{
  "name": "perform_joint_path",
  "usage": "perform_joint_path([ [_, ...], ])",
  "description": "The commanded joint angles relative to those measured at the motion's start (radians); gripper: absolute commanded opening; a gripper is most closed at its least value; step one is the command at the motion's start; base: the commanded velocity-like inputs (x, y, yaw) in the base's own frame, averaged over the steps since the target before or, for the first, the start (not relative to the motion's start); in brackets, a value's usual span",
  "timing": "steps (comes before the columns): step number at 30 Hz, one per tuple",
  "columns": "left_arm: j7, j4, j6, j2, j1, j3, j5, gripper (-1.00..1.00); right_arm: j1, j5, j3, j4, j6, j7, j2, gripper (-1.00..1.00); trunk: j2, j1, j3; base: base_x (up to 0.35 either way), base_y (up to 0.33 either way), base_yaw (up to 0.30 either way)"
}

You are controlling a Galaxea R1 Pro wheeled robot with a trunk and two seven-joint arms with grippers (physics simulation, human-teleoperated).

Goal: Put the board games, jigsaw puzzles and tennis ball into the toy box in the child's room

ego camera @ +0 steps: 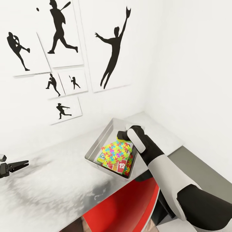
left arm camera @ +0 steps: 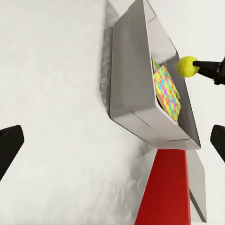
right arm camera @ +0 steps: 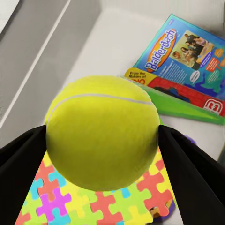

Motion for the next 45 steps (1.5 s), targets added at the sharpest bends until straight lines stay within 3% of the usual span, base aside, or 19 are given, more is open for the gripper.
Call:
perform_joint_path([
  [1, -0.004, 0.000, 0.011, 0.000, -0.001, -0.002, 0.000, 1.00, -0.001, -0.010, 0.002, -0.001, -0.003, -0.010, 0.000, -1.00, -0.002, 0.001, -0.002, 0.000, 0.000, 0.000],
  [9, -0.004, -0.001, 0.011, -0.003, -0.001, -0.002, 0.002, 1.00, -0.002, -0.008, 0.004, -0.009, -0.020, -0.009, 0.000, -1.00, -0.002, 0.001, -0.002, 0.000, 0.000, 0.000],
  [14, -0.004, -0.002, 0.016, -0.035, -0.001, -0.002, 0.003, 1.00, -0.007, -0.008, 0.005, -0.009, -0.041, -0.009, 0.000, -1.00, -0.002, 0.001, -0.003, 0.000, 0.000, 0.000],
  [17, -0.004, -0.021, 0.027, -0.070, -0.007, -0.002, 0.002, 1.00, -0.008, -0.008, 0.005, -0.010, -0.052, -0.009, 0.000, -1.00, -0.002, 0.001, -0.006, 0.000, 0.000, 0.000],
  [19, -0.004, -0.073, 0.058, -0.091, -0.010, -0.001, 0.002, 1.00, -0.009, -0.007, 0.005, -0.010, -0.057, -0.009, 0.000, -1.00, -0.002, 0.001, -0.008, 0.000, 0.000, 0.000],
  [24, -0.004, -0.295, 0.226, -0.127, -0.013, 0.002, 0.003, 1.00, -0.024, -0.007, 0.007, -0.010, -0.078, -0.009, 0.000, -1.00, -0.002, 0.001, -0.015, 0.000, 0.000, 0.000],
  [27, -0.004, -0.376, 0.291, -0.142, -0.013, 0.005, 0.004, 1.00, -0.030, -0.007, 0.009, -0.010, -0.082, -0.009, 0.000, -1.00, -0.002, 0.001, -0.020, 0.000, 0.000, 0.000],
  [31, -0.004, -0.427, 0.329, -0.164, -0.013, 0.007, 0.002, 1.00, -0.034, -0.006, 0.010, -0.012, -0.083, -0.010, 0.000, -1.00, -0.002, 0.001, -0.027, 0.000, 0.000, 0.000],
  [40, -0.004, -0.440, 0.336, -0.171, -0.013, 0.018, 0.002, 1.00, -0.055, 0.025, 0.011, -0.059, -0.077, -0.010, 0.000, -1.00, -0.002, 0.001, -0.041, 0.000, 0.000, 0.000],
  [45, -0.004, -0.441, 0.342, -0.166, -0.014, 0.047, 0.005, 1.00, -0.077, 0.029, 0.012, -0.064, -0.075, -0.011, 0.000, -1.00, -0.002, 0.001, -0.049, 0.000, 0.000, 0.000],
])
